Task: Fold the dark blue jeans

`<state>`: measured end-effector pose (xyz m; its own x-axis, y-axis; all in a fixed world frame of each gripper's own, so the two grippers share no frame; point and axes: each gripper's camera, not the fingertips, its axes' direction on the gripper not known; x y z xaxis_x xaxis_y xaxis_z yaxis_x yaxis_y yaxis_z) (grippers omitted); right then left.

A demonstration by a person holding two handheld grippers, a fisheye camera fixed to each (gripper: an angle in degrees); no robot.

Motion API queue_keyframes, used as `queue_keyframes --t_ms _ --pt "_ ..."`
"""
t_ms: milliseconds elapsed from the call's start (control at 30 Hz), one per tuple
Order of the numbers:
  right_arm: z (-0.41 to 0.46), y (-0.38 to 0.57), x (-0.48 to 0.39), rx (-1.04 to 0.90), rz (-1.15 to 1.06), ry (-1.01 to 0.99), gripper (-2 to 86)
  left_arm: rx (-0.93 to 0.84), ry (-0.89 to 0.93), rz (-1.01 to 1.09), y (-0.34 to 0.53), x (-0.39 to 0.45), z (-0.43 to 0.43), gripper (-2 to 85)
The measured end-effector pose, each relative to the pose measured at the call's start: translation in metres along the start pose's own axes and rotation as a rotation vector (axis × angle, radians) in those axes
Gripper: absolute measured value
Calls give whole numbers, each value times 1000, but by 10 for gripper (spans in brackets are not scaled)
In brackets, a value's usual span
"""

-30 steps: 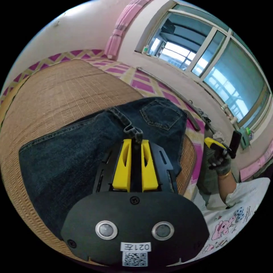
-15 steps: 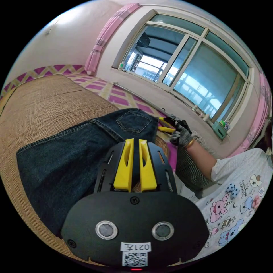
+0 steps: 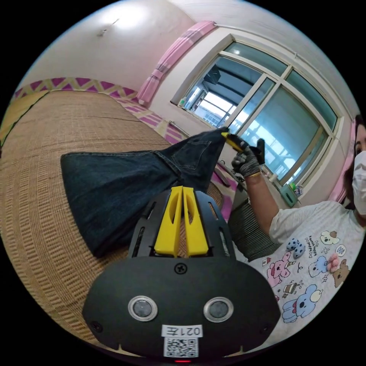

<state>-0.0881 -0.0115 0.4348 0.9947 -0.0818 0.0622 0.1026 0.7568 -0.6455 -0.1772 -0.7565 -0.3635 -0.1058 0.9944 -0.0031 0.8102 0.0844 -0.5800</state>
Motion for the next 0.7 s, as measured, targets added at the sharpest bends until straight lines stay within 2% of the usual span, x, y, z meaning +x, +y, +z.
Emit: queue_keyframes --t_ms 67,167,267,367,500,567,700 --pt "24 16 -117 -42 -341 64 39 18 -10 -18 4 -9 -14 -10" --pt "79 84 -234 -126 -695 78 41 27 -26 -56 11 -23 -36 -10" --pt "150 188 -306 -284 -993 50 41 42 -39 -93 19 -38 -59 -9" --pt "209 275 -323 -450 -1129 91 39 57 -56 -138 27 -55 -86 -9" --pt "188 283 -331 -323 -1077 144 36 88 -100 -166 32 -72 -124 -9" --pt "177 295 -345 -245 -1120 180 34 121 -108 -170 28 -78 -137 -9" --pt "198 342 -358 -323 -1229 156 36 222 -109 -192 8 -90 -158 -9"
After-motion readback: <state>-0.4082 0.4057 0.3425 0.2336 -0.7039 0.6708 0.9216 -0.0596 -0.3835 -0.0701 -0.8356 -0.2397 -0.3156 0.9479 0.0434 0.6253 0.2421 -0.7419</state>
